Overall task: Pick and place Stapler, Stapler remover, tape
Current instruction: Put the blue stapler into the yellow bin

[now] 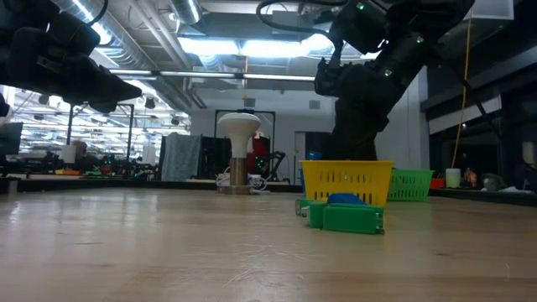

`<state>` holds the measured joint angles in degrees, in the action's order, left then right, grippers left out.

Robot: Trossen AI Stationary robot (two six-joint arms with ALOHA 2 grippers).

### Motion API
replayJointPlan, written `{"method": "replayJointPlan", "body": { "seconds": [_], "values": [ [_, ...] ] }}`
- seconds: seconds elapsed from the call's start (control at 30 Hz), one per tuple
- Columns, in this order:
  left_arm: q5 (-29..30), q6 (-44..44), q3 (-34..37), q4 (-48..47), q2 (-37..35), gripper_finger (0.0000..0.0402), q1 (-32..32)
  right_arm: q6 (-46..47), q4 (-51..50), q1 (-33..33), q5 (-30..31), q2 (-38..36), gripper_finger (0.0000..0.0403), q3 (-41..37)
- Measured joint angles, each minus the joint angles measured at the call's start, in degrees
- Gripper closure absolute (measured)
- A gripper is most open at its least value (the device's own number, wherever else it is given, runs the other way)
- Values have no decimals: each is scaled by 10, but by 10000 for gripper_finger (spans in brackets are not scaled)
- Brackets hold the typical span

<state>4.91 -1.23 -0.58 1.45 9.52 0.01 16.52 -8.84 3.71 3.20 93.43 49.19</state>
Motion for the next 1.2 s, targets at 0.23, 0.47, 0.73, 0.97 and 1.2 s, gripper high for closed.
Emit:
{"method": "replayJointPlan", "body": {
  "seconds": [0.23,0.47,0.73,0.97,1.2],
  "values": [
    [0,0,0,0,0,400,0,0,0,0,-3,0,286,0],
    [0,0,0,0,0,400,0,12,0,1,-3,0,219,0],
    [0,0,0,0,0,400,0,10,1,14,15,0,190,0],
    [0,0,0,0,0,400,0,-5,17,33,33,-1,199,0],
    [0,0,0,0,0,400,0,-22,25,54,44,-1,200,10]
  ]
}}
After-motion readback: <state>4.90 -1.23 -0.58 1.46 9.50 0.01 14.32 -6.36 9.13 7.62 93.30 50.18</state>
